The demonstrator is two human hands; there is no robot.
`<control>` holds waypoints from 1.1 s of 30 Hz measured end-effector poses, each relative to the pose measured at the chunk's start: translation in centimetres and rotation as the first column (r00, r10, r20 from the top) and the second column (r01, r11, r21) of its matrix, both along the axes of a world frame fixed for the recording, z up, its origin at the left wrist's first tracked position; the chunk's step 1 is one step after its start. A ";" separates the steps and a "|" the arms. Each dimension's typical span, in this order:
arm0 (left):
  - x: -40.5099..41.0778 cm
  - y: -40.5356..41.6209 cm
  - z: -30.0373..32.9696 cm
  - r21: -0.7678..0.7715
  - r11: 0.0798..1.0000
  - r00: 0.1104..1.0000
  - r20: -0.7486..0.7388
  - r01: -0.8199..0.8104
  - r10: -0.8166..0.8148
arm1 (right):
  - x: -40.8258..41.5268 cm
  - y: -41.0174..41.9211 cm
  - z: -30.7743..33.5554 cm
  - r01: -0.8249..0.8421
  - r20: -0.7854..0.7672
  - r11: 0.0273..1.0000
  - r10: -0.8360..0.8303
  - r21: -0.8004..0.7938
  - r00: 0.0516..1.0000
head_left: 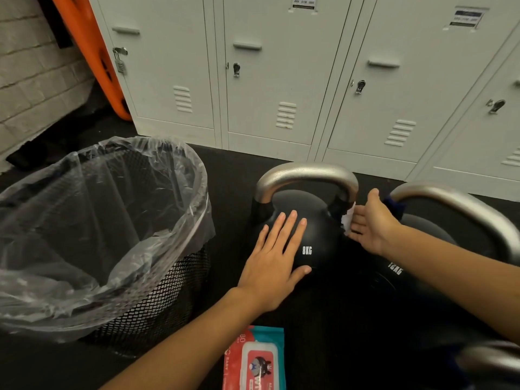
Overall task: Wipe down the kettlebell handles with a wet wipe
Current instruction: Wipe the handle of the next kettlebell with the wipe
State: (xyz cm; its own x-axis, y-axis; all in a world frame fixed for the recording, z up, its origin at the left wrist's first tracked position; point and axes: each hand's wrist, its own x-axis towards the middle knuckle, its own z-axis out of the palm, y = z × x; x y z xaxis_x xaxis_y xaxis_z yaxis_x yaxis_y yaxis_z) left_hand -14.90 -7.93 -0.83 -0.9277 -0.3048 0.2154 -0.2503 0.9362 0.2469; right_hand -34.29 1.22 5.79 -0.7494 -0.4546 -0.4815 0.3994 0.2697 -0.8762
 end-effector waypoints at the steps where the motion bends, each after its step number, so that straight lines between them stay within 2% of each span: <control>1: 0.0 0.0 0.1 0.003 1.000 1.000 0.003 0.001 -0.001 | 0.0 -0.2 0.5 0.007 -0.016 1.000 -0.007 -0.004 1.000; 5: 0.0 0.1 0.1 0.015 1.000 1.000 -0.005 0.007 -0.007 | -0.5 -1.4 2.2 -0.025 -0.117 0.997 0.017 -0.072 0.993; 7: 0.0 0.0 0.1 0.009 1.000 1.000 -0.003 0.011 -0.011 | -0.4 -2.0 2.1 -0.019 -0.111 0.996 0.009 -0.084 0.994; 13: 0.0 -0.1 0.0 0.017 1.000 1.000 -0.007 0.012 -0.012 | 0.6 -1.0 0.4 0.047 0.069 0.991 -0.039 -0.124 0.997; 16: 0.0 -0.1 -0.2 0.001 1.000 1.000 -0.019 0.000 0.000 | 1.5 -0.6 0.2 0.126 0.158 0.983 -0.104 -0.135 0.982; 20: -0.2 0.0 -0.5 -0.016 1.000 0.999 -0.039 -0.003 0.002 | 2.3 -1.3 2.0 0.272 0.300 0.933 -0.197 -0.234 0.933; 22: -0.2 -0.1 -0.5 -0.006 1.000 0.999 -0.033 0.004 -0.004 | 2.3 -1.7 3.1 0.308 0.274 0.915 -0.236 -0.260 0.932; 28: -0.1 -0.1 -0.5 0.003 1.000 0.999 -0.042 0.011 -0.011 | 1.5 -2.3 4.2 0.262 0.028 0.937 -0.263 -0.230 0.964; 33: 0.0 -0.1 -0.2 0.011 1.000 0.998 -0.067 0.023 -0.022 | 2.1 -1.6 2.0 0.274 0.144 0.941 -0.249 -0.199 0.958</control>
State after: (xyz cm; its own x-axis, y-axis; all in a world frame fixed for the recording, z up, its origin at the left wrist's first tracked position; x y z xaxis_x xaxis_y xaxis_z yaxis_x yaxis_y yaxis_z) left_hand -14.93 -8.03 -0.98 -0.9180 -0.2873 0.2734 -0.2120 0.9381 0.2738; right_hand -32.15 -0.43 7.76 -0.8009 -0.3522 -0.4842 0.5321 -0.0479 -0.8453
